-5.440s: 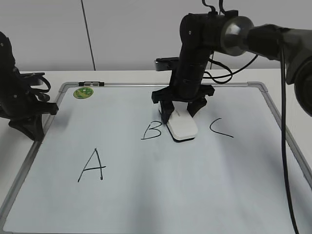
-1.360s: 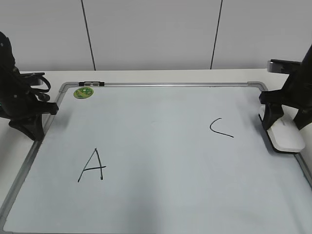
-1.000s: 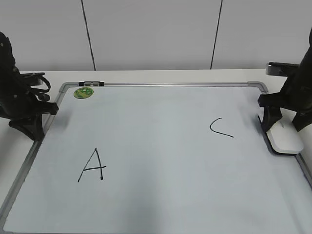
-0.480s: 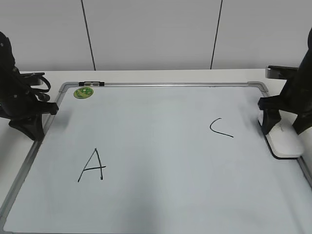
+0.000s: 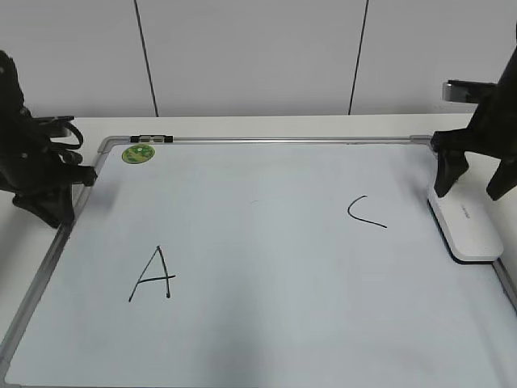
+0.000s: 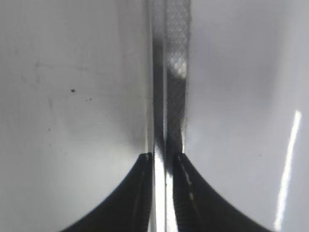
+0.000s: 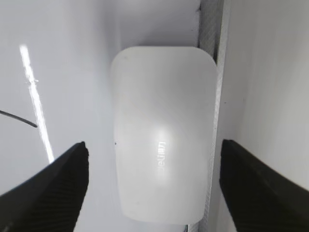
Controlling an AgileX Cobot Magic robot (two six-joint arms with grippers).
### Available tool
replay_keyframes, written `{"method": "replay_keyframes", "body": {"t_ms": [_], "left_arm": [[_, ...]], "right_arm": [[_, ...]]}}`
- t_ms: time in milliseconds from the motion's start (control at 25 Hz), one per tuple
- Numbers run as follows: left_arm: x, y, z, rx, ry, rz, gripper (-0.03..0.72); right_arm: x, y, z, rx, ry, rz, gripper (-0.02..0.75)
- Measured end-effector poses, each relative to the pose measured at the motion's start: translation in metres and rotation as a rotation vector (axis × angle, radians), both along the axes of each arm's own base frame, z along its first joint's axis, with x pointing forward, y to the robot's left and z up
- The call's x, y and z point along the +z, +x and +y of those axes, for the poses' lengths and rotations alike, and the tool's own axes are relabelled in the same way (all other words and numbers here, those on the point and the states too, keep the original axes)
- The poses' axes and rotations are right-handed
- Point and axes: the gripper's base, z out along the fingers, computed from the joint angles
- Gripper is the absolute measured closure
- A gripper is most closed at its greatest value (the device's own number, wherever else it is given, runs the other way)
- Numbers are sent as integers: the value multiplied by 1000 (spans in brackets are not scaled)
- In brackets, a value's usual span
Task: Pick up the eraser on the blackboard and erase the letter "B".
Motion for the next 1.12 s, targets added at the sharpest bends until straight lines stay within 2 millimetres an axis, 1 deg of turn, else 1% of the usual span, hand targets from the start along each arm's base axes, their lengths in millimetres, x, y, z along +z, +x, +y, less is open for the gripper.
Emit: {"method": "replay_keyframes", "body": {"t_ms": [40,120,160,240,280,360,520,600,640,760,840,960,1000,1040,1080,1120], "left_arm": [[8,1,0,-2,2,-24,515],[28,3,1,-4,4,-75,378],[39,2,1,-4,3,-104,306],[57,-1,1,-8,7,-141,187],[62,-2,1,-9,9,-150,138],[71,-6,2,-16,18,-153,94],[80,-14,3,-28,29,-113,86],[85,-18,4,-30,31,-103,89],[88,-19,4,-32,32,-104,93],[107,-26,4,-25,33,-138,98],[125,-36,5,-24,35,-181,99],[151,-56,6,-22,39,-250,99],[157,-63,7,-22,41,-263,99],[164,-72,7,-22,41,-283,99],[169,-81,8,-22,42,-295,99],[172,-91,8,-22,43,-307,99]], "right_arm": [[3,1,0,-1,0,-2,108],[11,5,0,-6,0,-26,108],[14,6,0,-8,0,-32,108],[14,6,0,-12,0,-32,111],[14,6,0,-16,1,-30,118],[14,6,0,-44,3,-25,138],[22,4,0,-70,4,-39,162],[33,1,0,-77,5,-64,164],[42,-1,0,-84,5,-86,164],[65,-12,1,-98,7,-134,167],[78,-24,3,-98,8,-154,167],[96,-51,12,-85,10,-176,169],[97,-57,15,-79,11,-171,170],[103,-69,21,-67,14,-195,170],[105,-78,26,-56,16,-211,170],[108,-83,28,-52,17,-228,170]]}}
